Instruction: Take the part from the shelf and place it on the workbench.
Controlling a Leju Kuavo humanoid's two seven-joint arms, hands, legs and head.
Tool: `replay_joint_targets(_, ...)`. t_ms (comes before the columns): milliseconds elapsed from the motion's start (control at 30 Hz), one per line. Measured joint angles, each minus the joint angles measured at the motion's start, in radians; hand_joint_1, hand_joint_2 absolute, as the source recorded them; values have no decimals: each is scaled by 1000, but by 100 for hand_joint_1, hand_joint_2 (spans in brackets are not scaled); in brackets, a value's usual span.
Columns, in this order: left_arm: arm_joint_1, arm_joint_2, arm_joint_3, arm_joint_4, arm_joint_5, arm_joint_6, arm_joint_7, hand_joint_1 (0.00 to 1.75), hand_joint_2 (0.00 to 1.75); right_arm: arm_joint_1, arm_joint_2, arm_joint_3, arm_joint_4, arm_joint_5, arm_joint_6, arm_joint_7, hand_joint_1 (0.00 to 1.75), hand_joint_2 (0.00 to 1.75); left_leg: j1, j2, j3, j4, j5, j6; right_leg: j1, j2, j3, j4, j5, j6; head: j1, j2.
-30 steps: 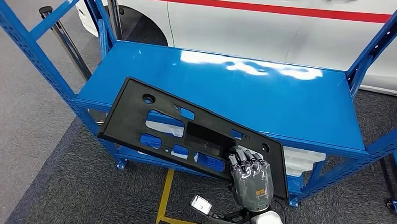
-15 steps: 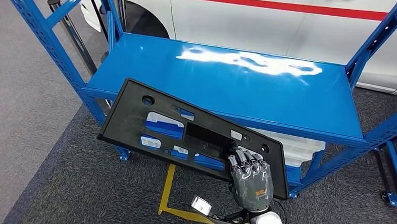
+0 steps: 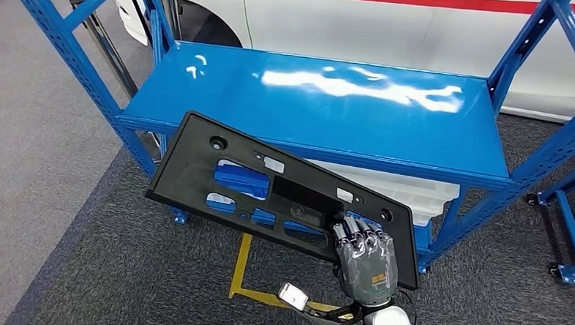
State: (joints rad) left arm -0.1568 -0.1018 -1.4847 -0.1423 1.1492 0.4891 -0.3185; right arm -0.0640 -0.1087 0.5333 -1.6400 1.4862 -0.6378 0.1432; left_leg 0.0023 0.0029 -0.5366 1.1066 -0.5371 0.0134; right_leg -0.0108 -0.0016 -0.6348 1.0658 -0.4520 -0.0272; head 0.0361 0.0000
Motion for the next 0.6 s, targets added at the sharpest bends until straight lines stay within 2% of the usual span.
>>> replay_joint_targets(33, -1, 1, 0, 0, 0, 0, 0, 0, 175, 0, 0, -1, 0, 0, 0, 0, 175, 175, -5, -2, 35, -56, 5, 7, -1, -1, -2, -1, 6, 5, 0, 0)
replay_joint_targets(67, -2, 1, 0, 0, 0, 1, 0, 0, 175, -1, 0, -3, 0, 0, 0, 0, 175, 175, -9, -3, 52, -90, 4, 13, -4, -1, -3, -3, 12, 12, 0, 0)
replay_joint_targets(100, -2, 1, -1, 0, 0, 1, 0, 0, 175, -1, 0, -3, 0, 0, 0, 0, 175, 175, -12, -3, 55, -102, 6, 15, -6, -2, -3, -7, 20, 20, 0, 0)
replay_joint_targets(167, -1, 1, -1, 0, 0, 1, 0, 0, 175, -1, 0, -4, 0, 0, 0, 0, 175, 175, -11, -1, 50, -118, 27, 20, -8, -2, -5, -12, 25, 32, 1, 0)
replay_joint_targets(200, -2, 0, -1, 0, 0, 1, 0, 0, 175, -1, 0, -4, 0, 0, 0, 0, 175, 175, -8, 2, 47, -128, 40, 26, -6, -1, -11, 0, 8, 35, 1, 0)
replay_joint_targets(233, -2, -1, -2, 0, 0, 1, 0, 0, 175, -1, 0, -5, 0, 0, 0, 0, 175, 175, -5, 4, 41, -136, 53, 30, -5, 0, -24, 31, -25, 38, 2, 0)
replay_joint_targets(300, -2, -2, -2, 0, 0, 1, 0, 0, 175, -1, 0, -6, 0, 0, 0, 0, 175, 175, -4, 7, 19, -136, 71, 36, -5, 1, -60, 143, -113, 43, 2, 0)
replay_joint_targets(333, -2, -2, -2, 0, 0, 1, 0, 0, 175, 0, -1, -6, 1, 0, 0, 0, 175, 175, -4, 7, 6, -130, 78, 35, -5, 1, -73, 199, -140, 46, 2, 0)
replay_joint_targets(367, -1, -3, -2, 0, 0, 1, 0, 0, 175, 0, -1, -6, 2, 0, 0, 0, 175, 175, -4, 8, -8, -124, 82, 34, -6, 1, -76, 232, -147, 48, 2, 0)
replay_joint_targets(400, 0, -4, -2, 0, 0, 1, 0, 0, 175, 1, -1, -6, 2, 0, 0, 0, 175, 175, -3, 8, -22, -115, 86, 32, -7, 0, -60, 230, -134, 51, 2, 0)
replay_joint_targets(433, 0, -4, -2, 0, 0, 1, 0, 0, 175, 1, -1, -6, 3, 0, 0, 0, 175, 175, -2, 8, -35, -104, 88, 31, -9, 0, -27, 193, -110, 52, 2, 0)
replay_joint_targets(500, -1, -5, -2, 0, 1, 1, 0, 0, 175, 0, 0, -6, 3, 0, 0, 0, 175, 175, -3, 8, -59, -81, 90, 25, -10, 0, 58, 69, -80, 51, 2, 0)
replay_joint_targets(533, -1, -5, -2, 0, 1, 1, 0, 0, 175, -1, 0, -6, 3, 0, 0, 0, 175, 175, -4, 7, -67, -72, 91, 21, -8, 0, 83, 26, -77, 47, 2, 0)
replay_joint_targets(600, 0, -6, -2, 0, 3, 1, -1, 0, 175, 0, 1, -6, 3, -1, 0, 0, 175, 175, -7, 6, -77, -62, 97, 10, -4, 1, 93, 3, -79, 34, 1, 0)
